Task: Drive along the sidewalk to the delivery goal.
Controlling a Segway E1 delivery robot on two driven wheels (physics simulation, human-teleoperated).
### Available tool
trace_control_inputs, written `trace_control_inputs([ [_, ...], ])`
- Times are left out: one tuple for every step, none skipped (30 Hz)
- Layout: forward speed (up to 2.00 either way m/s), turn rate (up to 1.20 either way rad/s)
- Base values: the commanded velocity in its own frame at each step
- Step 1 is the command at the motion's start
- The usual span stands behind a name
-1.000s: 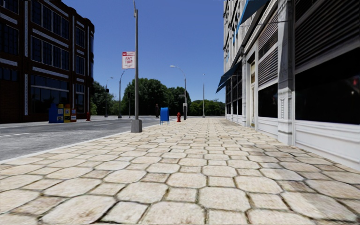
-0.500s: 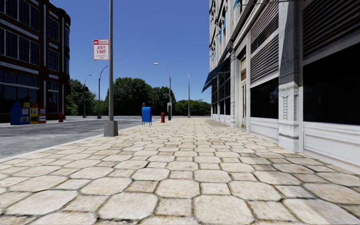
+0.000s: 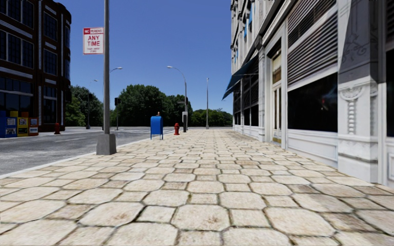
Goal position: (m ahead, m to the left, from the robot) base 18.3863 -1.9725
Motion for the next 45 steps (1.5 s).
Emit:
trace_control_inputs([
  [2.0, 0.0],
  [2.0, 0.0],
  [2.0, 0.0],
  [2.0, 0.0],
  [2.0, 0.0],
  [2.0, 0.0],
  [2.0, -0.09],
  [2.0, -0.16],
  [2.0, -0.24],
  [2.0, -0.24],
  [2.0, -0.26],
  [2.0, -0.28],
  [2.0, -0.28],
  [2.0, -0.3],
  [2.0, -0.31],
  [2.0, -0.33],
  [2.0, -0.33],
  [2.0, -0.34],
  [2.0, -0.34],
  [2.0, -0.34],
  [2.0, -0.32],
  [2.0, -0.14],
  [2.0, 0.0],
  [2.0, 0.0],
  [2.0, 0.0],
  [2.0, 0.0],
  [2.0, 0.0],
  [2.0, 0.0],
  [2.0, 0.0],
  [2.0, 0.0],
  [2.0, 0.0],
  [2.0, 0.0],
  [2.0, 0.0],
  [2.0, 0.0],
  [2.0, 0.0],
  [2.0, 0.0],
  [2.0, 0.0],
  [2.0, 0.0],
  [2.0, 0.0],
  [2.0, 0.0],
  [2.0, 0.0],
  [2.0, 0.0],
  [2.0, 0.0],
  [2.0, 0.0],
  [2.0, 0.0],
])
